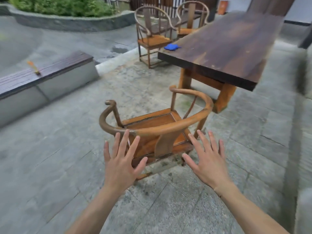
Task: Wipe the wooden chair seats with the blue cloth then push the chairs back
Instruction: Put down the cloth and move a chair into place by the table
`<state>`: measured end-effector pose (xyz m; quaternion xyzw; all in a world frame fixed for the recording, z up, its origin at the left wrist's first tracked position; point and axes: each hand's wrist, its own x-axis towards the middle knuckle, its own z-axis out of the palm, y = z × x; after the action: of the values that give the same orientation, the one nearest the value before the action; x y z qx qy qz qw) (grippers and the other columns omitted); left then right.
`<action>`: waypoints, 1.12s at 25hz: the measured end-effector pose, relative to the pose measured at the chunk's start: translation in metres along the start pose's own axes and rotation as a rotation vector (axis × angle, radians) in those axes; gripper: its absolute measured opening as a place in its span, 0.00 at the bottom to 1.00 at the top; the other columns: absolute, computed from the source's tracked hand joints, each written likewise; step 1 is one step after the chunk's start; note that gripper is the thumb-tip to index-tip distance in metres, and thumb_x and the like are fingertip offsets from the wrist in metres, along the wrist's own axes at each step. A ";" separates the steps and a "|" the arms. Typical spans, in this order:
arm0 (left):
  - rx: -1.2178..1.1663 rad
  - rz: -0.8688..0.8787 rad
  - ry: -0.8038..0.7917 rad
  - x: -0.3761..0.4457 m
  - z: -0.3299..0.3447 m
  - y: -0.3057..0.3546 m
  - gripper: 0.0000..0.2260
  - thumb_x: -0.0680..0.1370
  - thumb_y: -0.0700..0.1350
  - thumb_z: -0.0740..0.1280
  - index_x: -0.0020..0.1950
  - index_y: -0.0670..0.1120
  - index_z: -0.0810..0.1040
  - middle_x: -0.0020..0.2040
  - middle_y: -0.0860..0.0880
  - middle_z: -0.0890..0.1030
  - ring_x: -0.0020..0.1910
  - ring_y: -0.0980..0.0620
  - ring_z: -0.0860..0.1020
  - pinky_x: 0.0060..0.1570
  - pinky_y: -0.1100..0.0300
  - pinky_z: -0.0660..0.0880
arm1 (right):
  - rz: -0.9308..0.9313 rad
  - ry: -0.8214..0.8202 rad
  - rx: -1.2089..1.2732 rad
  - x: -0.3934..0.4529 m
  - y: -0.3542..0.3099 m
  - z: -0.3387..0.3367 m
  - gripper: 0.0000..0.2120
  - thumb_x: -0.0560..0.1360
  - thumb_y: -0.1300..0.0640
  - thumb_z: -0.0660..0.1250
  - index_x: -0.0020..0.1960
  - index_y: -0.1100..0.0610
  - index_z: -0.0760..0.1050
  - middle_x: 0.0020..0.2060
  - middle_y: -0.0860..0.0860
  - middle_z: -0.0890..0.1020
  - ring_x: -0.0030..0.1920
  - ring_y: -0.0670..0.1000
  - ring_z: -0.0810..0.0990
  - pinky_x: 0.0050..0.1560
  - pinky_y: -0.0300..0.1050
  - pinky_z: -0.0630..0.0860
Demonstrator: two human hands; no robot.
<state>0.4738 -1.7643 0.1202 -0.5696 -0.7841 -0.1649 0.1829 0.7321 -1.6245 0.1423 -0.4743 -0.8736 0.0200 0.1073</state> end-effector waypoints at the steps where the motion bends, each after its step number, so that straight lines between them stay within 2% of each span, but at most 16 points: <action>1: 0.011 -0.018 0.001 -0.004 -0.002 -0.002 0.30 0.78 0.66 0.57 0.76 0.53 0.69 0.80 0.45 0.62 0.79 0.41 0.60 0.73 0.32 0.55 | -0.014 -0.003 0.007 0.001 0.000 0.001 0.35 0.77 0.28 0.44 0.80 0.42 0.53 0.81 0.48 0.54 0.81 0.55 0.44 0.78 0.65 0.46; 5: 0.045 -0.077 -0.045 -0.014 -0.008 0.000 0.30 0.79 0.66 0.55 0.77 0.54 0.67 0.81 0.46 0.60 0.80 0.42 0.58 0.75 0.34 0.54 | -0.042 -0.007 0.040 0.003 0.002 0.006 0.35 0.77 0.29 0.46 0.79 0.43 0.52 0.80 0.48 0.56 0.81 0.54 0.45 0.79 0.64 0.47; 9: 0.017 -0.107 -0.059 -0.017 0.002 -0.003 0.31 0.78 0.65 0.56 0.78 0.54 0.64 0.81 0.45 0.59 0.80 0.42 0.56 0.75 0.35 0.54 | -0.035 0.079 0.122 0.008 0.009 0.016 0.34 0.78 0.33 0.50 0.79 0.48 0.57 0.77 0.51 0.64 0.80 0.54 0.54 0.78 0.62 0.54; 14: -0.050 -0.100 -0.080 -0.015 0.061 -0.023 0.31 0.79 0.64 0.58 0.79 0.52 0.63 0.81 0.45 0.59 0.80 0.42 0.56 0.76 0.38 0.57 | -0.055 0.129 0.105 0.029 0.030 0.072 0.32 0.78 0.36 0.54 0.77 0.51 0.61 0.75 0.52 0.68 0.78 0.55 0.59 0.77 0.61 0.58; 16: -0.124 -0.053 -0.068 -0.023 0.112 -0.032 0.30 0.79 0.62 0.59 0.78 0.50 0.64 0.80 0.44 0.61 0.79 0.42 0.59 0.74 0.39 0.62 | -0.072 0.154 0.127 0.044 0.037 0.122 0.31 0.78 0.38 0.56 0.75 0.53 0.64 0.73 0.53 0.71 0.76 0.55 0.63 0.75 0.60 0.62; 19: -0.185 0.024 -0.015 -0.045 0.208 -0.043 0.29 0.79 0.60 0.62 0.77 0.48 0.65 0.78 0.42 0.65 0.78 0.42 0.62 0.72 0.40 0.66 | -0.164 0.272 0.171 0.065 0.053 0.226 0.26 0.79 0.43 0.59 0.69 0.58 0.73 0.66 0.55 0.77 0.68 0.57 0.73 0.66 0.59 0.71; 23: -0.089 0.066 -0.065 -0.070 0.372 -0.060 0.30 0.78 0.61 0.63 0.77 0.50 0.65 0.78 0.43 0.65 0.77 0.42 0.63 0.71 0.42 0.67 | -0.215 0.350 0.131 0.110 0.084 0.389 0.21 0.79 0.46 0.59 0.65 0.57 0.77 0.60 0.55 0.81 0.61 0.58 0.78 0.59 0.55 0.72; 25: -0.034 0.042 -0.080 -0.075 0.454 -0.070 0.28 0.78 0.60 0.62 0.75 0.49 0.69 0.75 0.43 0.69 0.73 0.41 0.68 0.67 0.41 0.71 | -0.196 0.360 0.124 0.130 0.101 0.463 0.21 0.79 0.47 0.59 0.66 0.56 0.77 0.61 0.54 0.80 0.61 0.58 0.78 0.59 0.56 0.73; 28: 0.056 -0.024 -0.060 -0.076 0.527 -0.076 0.25 0.80 0.60 0.58 0.71 0.48 0.73 0.66 0.42 0.77 0.62 0.40 0.76 0.56 0.43 0.75 | -0.133 0.367 0.122 0.151 0.121 0.536 0.20 0.78 0.46 0.57 0.65 0.52 0.76 0.61 0.51 0.80 0.62 0.56 0.77 0.59 0.55 0.72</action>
<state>0.3704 -1.6043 -0.3832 -0.5594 -0.8005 -0.1280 0.1731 0.6414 -1.3969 -0.3725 -0.4039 -0.8660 -0.0211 0.2942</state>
